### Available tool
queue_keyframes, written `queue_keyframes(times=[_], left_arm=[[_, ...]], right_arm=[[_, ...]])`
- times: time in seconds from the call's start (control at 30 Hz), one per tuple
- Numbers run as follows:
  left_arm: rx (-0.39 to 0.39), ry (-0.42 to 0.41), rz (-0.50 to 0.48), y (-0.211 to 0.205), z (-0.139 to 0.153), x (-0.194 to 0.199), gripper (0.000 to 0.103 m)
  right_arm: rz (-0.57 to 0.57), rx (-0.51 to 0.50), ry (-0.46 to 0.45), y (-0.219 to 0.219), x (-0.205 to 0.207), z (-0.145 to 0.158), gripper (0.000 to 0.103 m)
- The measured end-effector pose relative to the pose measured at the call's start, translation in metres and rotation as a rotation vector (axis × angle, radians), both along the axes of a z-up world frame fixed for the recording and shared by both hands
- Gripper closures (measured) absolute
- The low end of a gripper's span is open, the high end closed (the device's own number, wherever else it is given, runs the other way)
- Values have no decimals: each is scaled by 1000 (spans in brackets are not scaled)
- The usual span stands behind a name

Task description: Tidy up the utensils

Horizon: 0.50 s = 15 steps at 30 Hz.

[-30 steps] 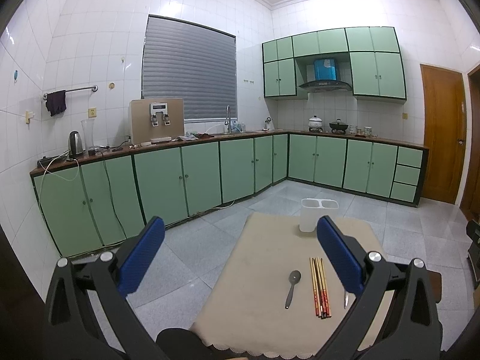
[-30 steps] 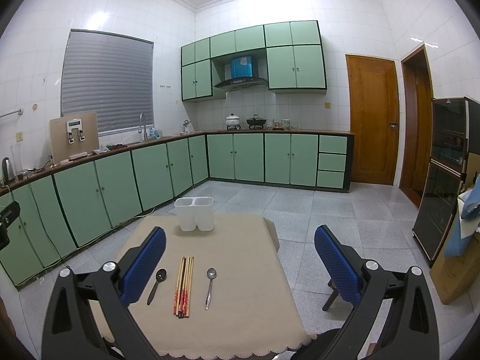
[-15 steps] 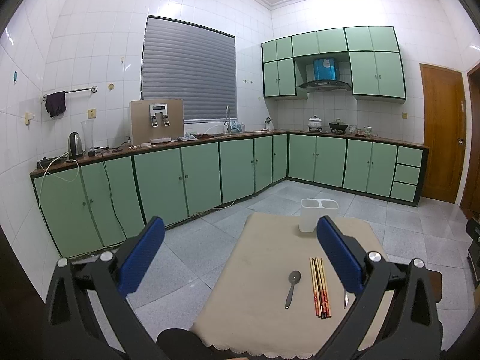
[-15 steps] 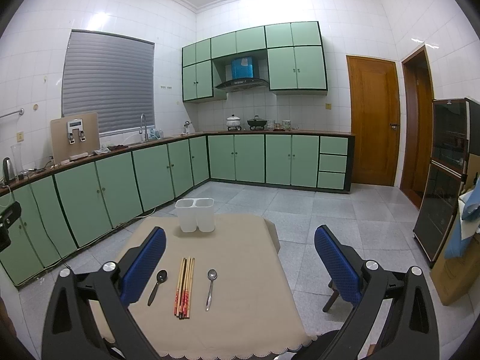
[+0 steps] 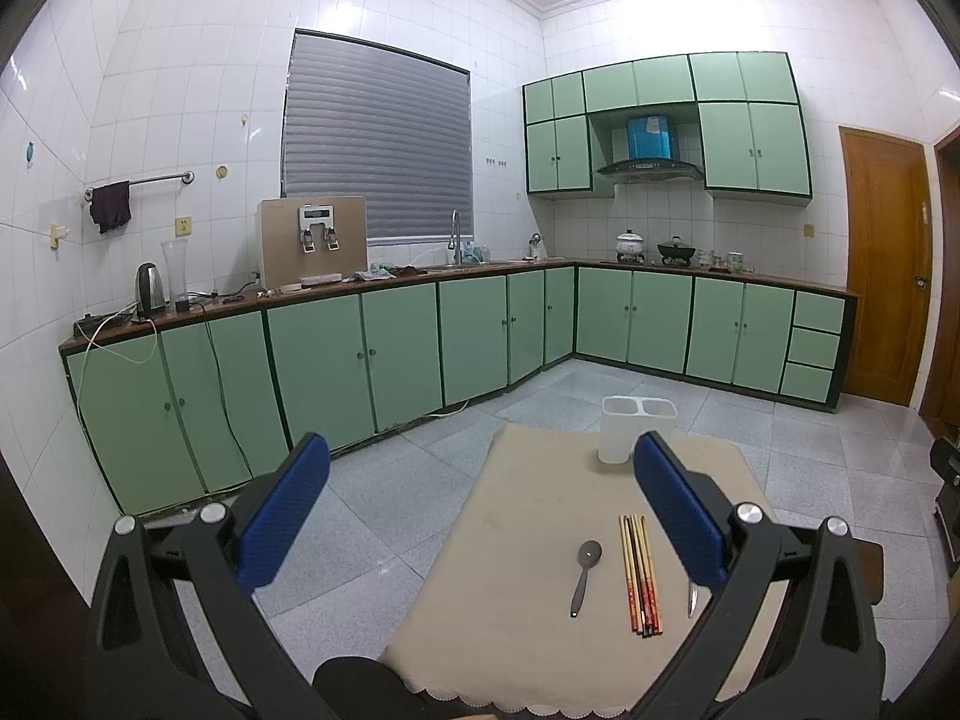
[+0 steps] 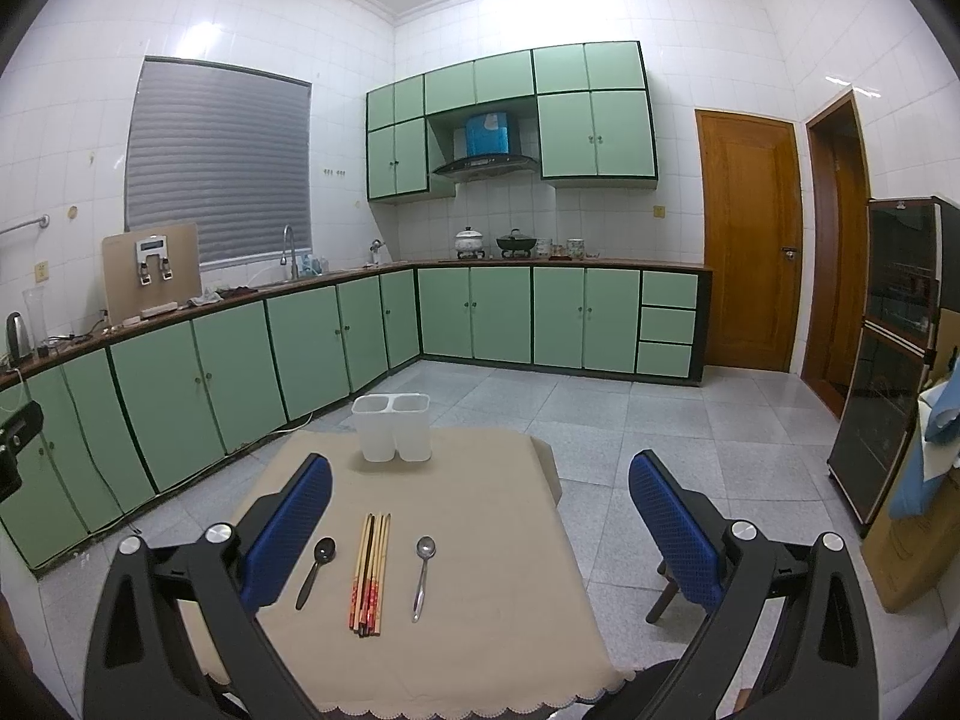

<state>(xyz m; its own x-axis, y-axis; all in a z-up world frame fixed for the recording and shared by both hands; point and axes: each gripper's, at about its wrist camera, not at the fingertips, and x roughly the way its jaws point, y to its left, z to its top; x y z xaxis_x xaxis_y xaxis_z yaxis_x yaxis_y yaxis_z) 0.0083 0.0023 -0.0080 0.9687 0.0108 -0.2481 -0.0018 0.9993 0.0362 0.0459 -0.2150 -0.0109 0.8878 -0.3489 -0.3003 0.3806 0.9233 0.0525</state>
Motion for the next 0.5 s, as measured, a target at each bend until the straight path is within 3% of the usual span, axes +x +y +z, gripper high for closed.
queue_keyframes(times=[0.5], left_arm=[[4, 45, 0, 2, -5, 18, 5]], right_arm=[[14, 8, 45, -1, 18, -10, 6]])
